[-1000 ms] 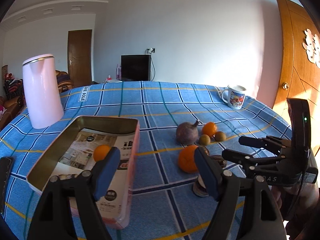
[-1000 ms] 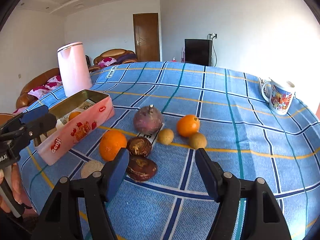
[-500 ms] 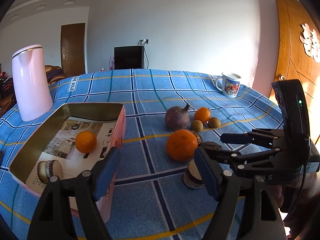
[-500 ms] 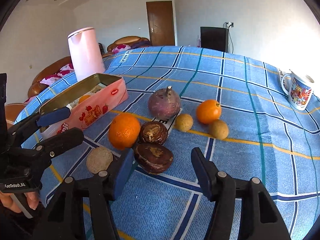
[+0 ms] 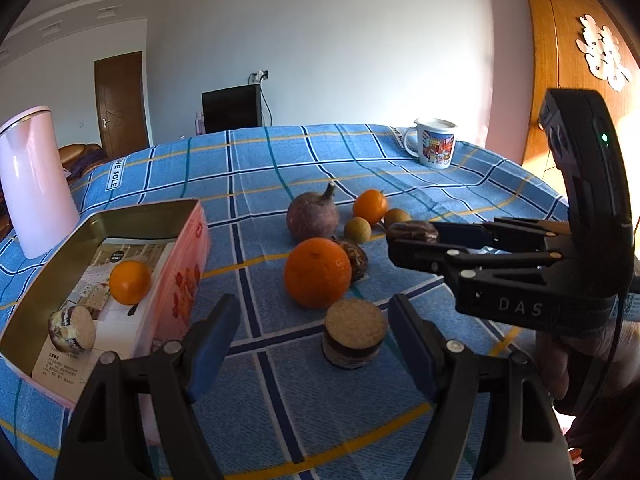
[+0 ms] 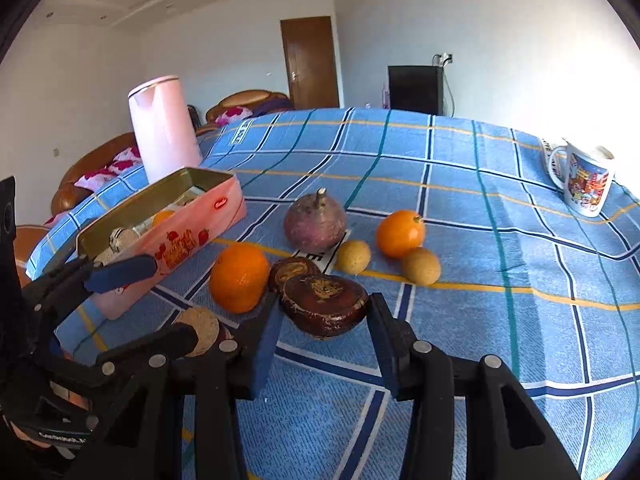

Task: Organize fruits
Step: 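Grasp a brown mangosteen-like fruit with the right tool while the left tool approaches a cork-topped cylinder, then grasp the cork-topped cylinder with the left tool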

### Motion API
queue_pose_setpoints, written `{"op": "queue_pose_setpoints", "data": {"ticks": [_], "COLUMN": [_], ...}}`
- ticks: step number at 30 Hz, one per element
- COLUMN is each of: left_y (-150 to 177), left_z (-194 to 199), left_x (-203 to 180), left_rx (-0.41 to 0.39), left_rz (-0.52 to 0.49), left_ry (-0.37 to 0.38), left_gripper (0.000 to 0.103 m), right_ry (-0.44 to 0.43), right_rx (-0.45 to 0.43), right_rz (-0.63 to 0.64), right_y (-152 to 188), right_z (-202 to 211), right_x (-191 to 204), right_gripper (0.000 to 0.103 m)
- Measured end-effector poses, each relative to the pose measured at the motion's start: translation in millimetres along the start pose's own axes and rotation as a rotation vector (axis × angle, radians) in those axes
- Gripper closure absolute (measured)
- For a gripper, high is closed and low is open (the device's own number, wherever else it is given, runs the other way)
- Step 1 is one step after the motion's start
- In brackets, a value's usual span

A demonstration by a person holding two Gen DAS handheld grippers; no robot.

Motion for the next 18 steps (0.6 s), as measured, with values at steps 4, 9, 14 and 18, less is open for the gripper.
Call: {"op": "queue_pose_setpoints", "data": {"ticks": [4, 9, 14, 18], "left_y": [2.5, 10.3, 11.4, 6.9], "left_z": [-6.1, -22.4, -22.6, -17.1], "left_x": [-8.8, -14.9, -17.4, -14.6], "left_rx": [0.021, 0.104, 0.105, 0.061], "left_rz": [-0.038, -0.046, -0.046, -0.018], "left_ry": [-0.012, 0.003, 0.026, 0.036], "left_gripper": [0.033, 0.058, 0.067, 0.067], "right_ry": [0.023, 0.020, 0.022, 0.027], "right_rx": [-0.037, -0.034, -0.038, -0.078], "right_rz": [-0.026, -0.027, -0.027, -0.007], "right_y": [-4.6, -5.6, -5.2, -7.5], "right_z": [5.5, 4.1, 4.8, 12.0], "right_x": [-6.5, -6.4, -6.9, -4.0], "right_gripper": [0.058, 0.058, 0.057, 0.057]}}
Point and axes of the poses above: each gripper's, at about its wrist camera, not at the fingertips, and z roughly against the way its jaws point, x to its left, y to its underside, the point moved 10 cm from there along -z, roughly the way its jaws point, and after that the axes turned 4 degrees about z, right-handed, at the moved point
